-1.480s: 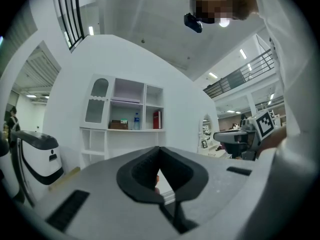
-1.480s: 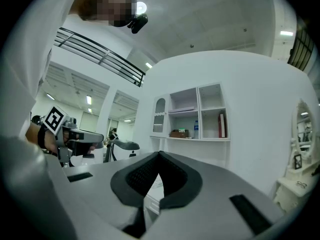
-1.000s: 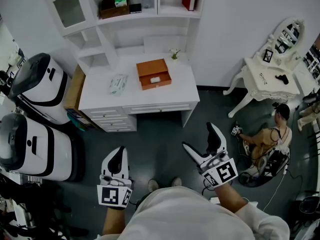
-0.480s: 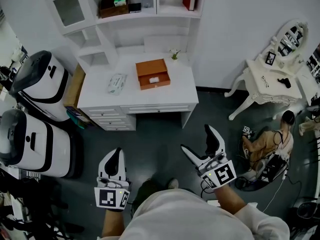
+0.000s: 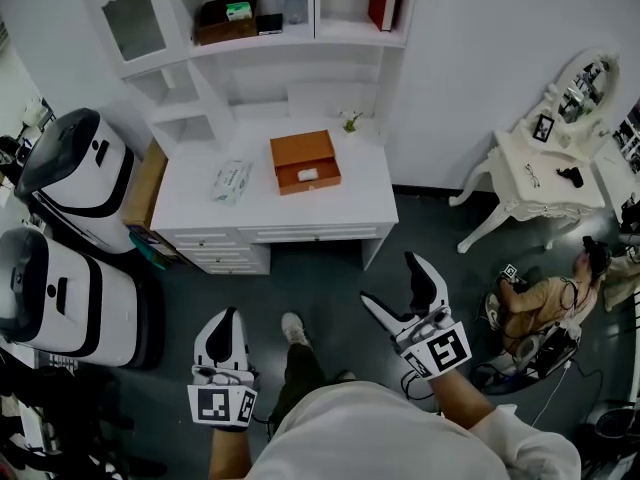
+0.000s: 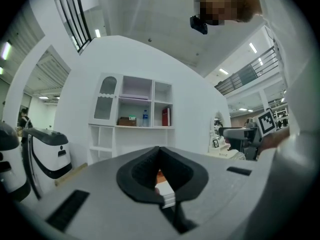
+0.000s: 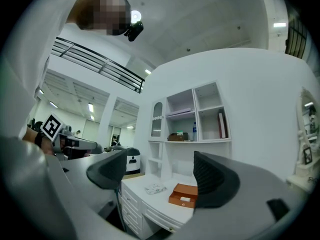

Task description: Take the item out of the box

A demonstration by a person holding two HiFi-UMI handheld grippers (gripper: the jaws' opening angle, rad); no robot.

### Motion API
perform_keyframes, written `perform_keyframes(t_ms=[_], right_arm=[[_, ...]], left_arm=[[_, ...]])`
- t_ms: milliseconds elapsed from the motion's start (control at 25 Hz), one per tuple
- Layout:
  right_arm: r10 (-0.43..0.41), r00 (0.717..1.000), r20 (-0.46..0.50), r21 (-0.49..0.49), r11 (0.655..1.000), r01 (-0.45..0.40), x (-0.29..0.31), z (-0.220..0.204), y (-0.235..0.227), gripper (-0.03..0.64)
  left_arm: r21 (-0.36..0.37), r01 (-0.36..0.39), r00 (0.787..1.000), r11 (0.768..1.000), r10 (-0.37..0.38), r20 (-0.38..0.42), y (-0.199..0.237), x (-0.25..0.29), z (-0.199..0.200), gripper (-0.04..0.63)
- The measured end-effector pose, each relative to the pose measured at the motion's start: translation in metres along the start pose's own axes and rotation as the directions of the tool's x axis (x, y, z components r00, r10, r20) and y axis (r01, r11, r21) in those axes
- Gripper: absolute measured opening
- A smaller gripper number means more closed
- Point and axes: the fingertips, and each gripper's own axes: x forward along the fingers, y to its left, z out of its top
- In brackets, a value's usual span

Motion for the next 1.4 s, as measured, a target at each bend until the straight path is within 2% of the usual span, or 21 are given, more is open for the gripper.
perform_keyframes(t_ms=[280,640,960,1240,1400], right_arm=[[-0.032,0.999,-0.035,-0.015,0.999,0.031,0.056,-0.018,-0.024,0.419],[-0.071,0.994,-0.088,-0.042,0.997,0.068,0.165,-0.043,-0.063,0.417],[-0.134,0.981,-0.140,-0.054,0.990,0.127,0.249,-0.072,-0.086,0.417],[-0.143,0.968,-0.207,-0.035,0.990,0.139,0.296,-0.112,-0.103,0.417],[-0.122,0.959,-0.255,-0.013,0.992,0.123,0.321,-0.144,-0.118,0.417]], left_arm=[[-0.001,0.039,0.999,0.999,-0.039,0.006,0.039,0.068,-0.003,0.005],[-0.005,0.074,0.997,0.997,-0.074,0.002,0.105,0.160,-0.004,0.005],[-0.005,0.113,0.994,0.994,-0.113,-0.001,0.165,0.218,-0.005,0.005],[-0.013,0.109,0.994,0.994,-0.109,-0.019,0.185,0.251,-0.012,0.005],[-0.009,0.081,0.996,0.997,-0.081,-0.035,0.190,0.269,-0.013,0.005]])
